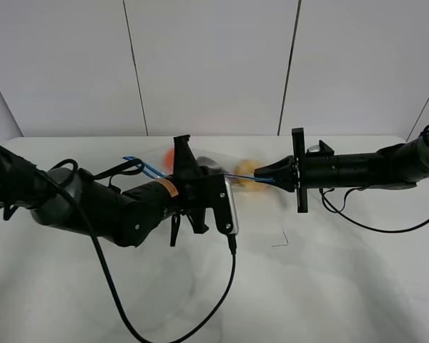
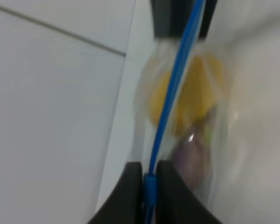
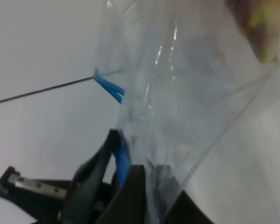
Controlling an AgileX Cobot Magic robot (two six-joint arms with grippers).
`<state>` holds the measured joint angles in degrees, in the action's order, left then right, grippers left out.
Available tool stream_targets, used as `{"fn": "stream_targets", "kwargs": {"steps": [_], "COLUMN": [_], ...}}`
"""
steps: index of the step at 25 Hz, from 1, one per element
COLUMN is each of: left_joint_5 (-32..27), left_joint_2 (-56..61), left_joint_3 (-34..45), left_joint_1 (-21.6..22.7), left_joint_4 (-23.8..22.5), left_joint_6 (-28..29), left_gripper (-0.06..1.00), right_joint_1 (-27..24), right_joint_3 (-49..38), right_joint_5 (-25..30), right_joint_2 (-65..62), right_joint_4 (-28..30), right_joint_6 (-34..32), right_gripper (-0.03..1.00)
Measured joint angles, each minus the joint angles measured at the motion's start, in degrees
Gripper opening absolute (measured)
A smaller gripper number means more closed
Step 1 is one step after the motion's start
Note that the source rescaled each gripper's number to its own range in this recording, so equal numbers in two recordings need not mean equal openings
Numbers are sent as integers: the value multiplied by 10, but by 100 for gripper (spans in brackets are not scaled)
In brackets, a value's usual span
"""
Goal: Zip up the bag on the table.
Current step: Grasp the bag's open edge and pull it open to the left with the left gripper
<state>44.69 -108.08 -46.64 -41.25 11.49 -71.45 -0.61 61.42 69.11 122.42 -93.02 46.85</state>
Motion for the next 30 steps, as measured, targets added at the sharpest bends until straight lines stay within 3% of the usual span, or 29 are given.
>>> {"fn": "stream_targets", "kwargs": {"steps": [15,30], "left_joint_5": [44,70], "left_joint_2": [10,10], "left_joint_3": [73,77], "left_joint_1": [101,213], "left_joint_4": [-5,-12], "left_joint_6": [-1,4], "left_gripper": [0,0], "right_joint_1": [0,2], "right_joint_3": [0,0], "right_joint_5": [0,0], "right_joint_2": [0,0], "right_joint_4": [2,-2], "right_joint_6": [0,-2], "right_gripper": [0,0]}}
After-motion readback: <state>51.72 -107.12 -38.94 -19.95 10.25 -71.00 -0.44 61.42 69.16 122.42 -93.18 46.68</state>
